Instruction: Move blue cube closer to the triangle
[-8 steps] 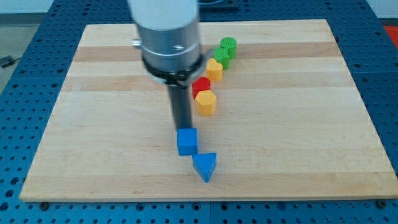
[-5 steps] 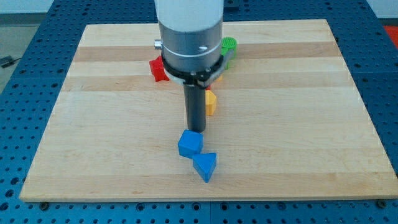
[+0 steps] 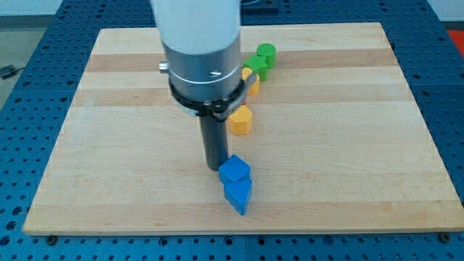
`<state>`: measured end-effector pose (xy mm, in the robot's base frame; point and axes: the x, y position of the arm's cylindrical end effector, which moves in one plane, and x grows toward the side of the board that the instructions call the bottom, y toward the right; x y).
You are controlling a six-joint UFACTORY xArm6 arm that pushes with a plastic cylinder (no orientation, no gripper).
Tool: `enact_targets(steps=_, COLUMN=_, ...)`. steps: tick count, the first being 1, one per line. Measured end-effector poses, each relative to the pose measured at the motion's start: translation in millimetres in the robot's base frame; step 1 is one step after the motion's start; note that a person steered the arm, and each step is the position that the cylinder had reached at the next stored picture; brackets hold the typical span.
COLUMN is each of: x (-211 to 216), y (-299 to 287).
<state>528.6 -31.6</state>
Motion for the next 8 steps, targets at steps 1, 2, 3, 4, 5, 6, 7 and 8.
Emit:
enact_targets(steps=1, x=7, y=2)
enact_targets(steps=2, x=11, y=3)
enact_targets(steps=3, x=7, y=-19)
enact_targets(steps=4, x=-10, y=-43)
enact_targets(steps=5, x=-11, y=-43)
enact_targets(steps=6, x=-11, y=-21)
enact_targets(steps=7, x=-13, y=6)
enact_targets(steps=8, x=-16, y=14)
